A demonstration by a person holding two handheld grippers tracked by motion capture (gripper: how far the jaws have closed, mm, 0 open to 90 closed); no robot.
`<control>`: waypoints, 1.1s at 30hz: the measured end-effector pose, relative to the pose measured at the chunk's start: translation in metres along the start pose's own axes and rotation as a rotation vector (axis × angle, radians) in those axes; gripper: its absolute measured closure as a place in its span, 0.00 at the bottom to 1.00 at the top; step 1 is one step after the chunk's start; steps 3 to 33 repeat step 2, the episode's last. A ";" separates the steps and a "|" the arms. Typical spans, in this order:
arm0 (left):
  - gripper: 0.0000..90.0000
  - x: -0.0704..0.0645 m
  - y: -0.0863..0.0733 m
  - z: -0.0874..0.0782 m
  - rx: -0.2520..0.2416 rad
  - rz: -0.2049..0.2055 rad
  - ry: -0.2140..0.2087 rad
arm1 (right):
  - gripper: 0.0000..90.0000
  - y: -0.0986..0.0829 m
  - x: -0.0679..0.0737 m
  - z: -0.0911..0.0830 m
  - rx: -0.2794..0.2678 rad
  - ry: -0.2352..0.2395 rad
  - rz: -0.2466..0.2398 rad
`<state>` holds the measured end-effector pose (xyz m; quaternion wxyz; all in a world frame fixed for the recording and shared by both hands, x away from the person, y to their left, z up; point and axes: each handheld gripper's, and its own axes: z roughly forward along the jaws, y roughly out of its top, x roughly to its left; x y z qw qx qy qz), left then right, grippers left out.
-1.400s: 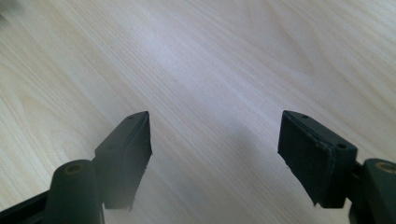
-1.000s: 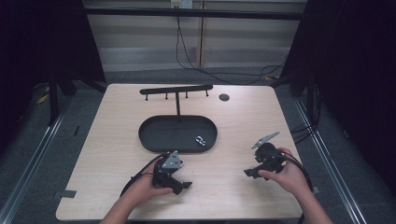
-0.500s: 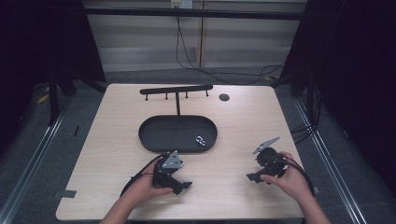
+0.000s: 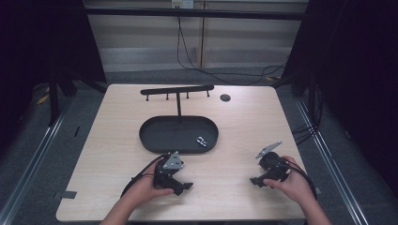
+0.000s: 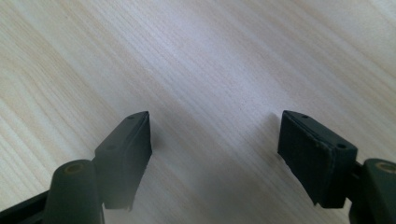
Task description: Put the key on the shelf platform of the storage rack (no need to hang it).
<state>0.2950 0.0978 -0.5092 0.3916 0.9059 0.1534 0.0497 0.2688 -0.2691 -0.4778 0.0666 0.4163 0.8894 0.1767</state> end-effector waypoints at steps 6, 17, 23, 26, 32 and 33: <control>0.14 0.000 0.000 0.000 0.002 0.001 0.000 | 0.29 0.000 0.001 0.001 0.006 -0.001 0.000; 0.14 0.000 0.000 0.000 0.002 0.001 0.000 | 0.29 0.000 0.001 0.001 0.006 -0.001 0.000; 0.14 0.000 0.000 0.000 0.002 0.001 0.000 | 0.29 0.000 0.001 0.001 0.006 -0.001 0.000; 0.14 0.000 0.000 0.000 0.002 0.001 0.000 | 0.29 0.000 0.001 0.001 0.006 -0.001 0.000; 0.14 0.000 0.000 0.000 0.002 0.001 0.000 | 0.29 0.000 0.001 0.001 0.006 -0.001 0.000; 0.14 0.000 0.000 0.000 0.002 0.001 0.000 | 0.29 0.000 0.001 0.001 0.006 -0.001 0.000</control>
